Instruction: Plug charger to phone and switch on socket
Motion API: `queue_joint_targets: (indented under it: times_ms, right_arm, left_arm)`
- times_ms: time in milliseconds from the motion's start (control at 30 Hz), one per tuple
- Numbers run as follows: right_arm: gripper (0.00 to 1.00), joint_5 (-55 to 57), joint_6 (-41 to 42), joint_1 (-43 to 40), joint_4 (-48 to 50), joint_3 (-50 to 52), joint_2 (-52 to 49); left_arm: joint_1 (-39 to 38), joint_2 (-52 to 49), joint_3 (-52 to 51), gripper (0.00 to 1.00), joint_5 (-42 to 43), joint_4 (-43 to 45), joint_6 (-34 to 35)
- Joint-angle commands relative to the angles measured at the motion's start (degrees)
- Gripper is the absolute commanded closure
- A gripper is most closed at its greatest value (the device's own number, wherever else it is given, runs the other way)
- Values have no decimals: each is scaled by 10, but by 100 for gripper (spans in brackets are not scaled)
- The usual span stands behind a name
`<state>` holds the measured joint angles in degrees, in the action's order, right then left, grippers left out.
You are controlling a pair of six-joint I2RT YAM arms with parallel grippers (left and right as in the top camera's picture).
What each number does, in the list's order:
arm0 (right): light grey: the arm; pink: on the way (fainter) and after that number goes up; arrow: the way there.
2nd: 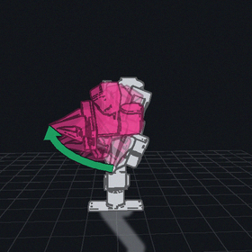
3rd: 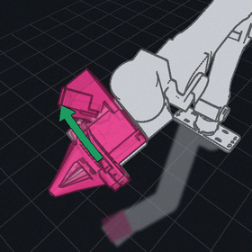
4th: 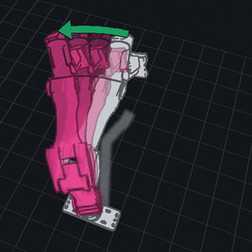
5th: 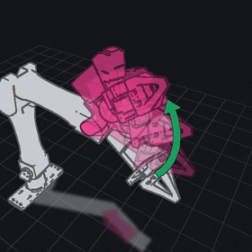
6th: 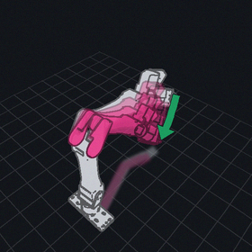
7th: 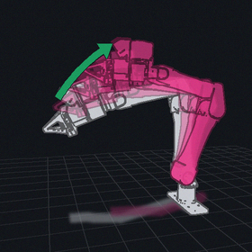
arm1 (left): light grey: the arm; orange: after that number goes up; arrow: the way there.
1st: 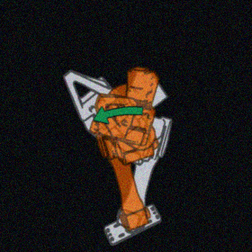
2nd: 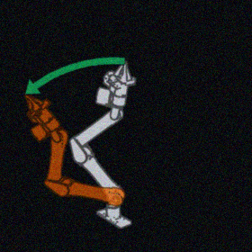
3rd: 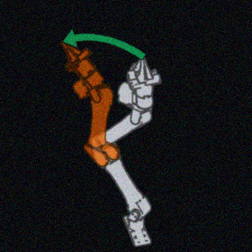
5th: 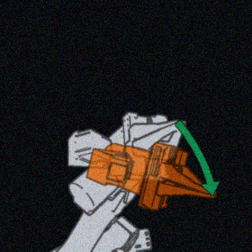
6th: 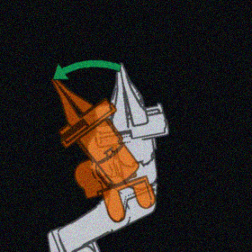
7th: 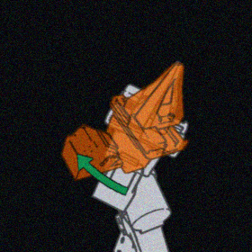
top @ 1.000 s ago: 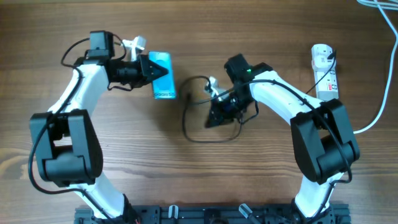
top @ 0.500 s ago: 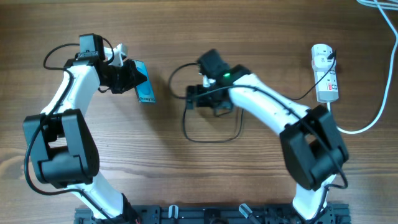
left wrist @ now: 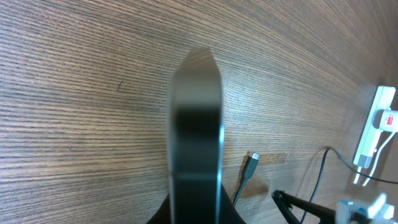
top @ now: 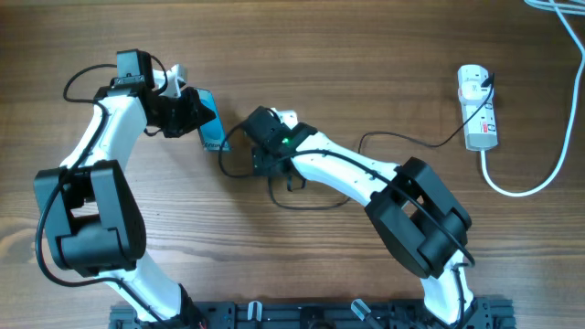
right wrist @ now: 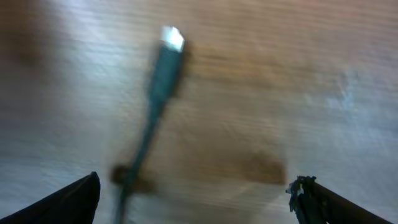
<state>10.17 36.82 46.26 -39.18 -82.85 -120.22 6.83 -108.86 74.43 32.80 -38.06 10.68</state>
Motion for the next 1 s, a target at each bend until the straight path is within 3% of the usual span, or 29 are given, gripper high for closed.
queue_joint_targets:
  times_ms: [0,200,400,467,533,700,967]
  right_arm:
    - [0,2,-16,1,-56,-7,-7]
    - [0,-90,-85,-20,-168,-7,-7]
    - [0,-176,-119,-28,-94,-7,-7]
    - [35,-228,-125,-28,-52,-7,-7]
    - [48,-213,-78,-28,-29,-7,-7]
    - [63,-119,-16,-26,-47,-7,-8]
    - [62,-77,-9,-26,-209,-7,-8]
  left_arm:
    - [2,7,0,96,5,1,5]
    - [2,7,0,96,5,1,5]
    - [2,7,0,96,5,1,5]
    - [2,7,0,96,5,1,5]
    - [2,7,0,96,5,1,5]
    - [2,7,0,96,5,1,5]
    - [2,7,0,96,6,1,7]
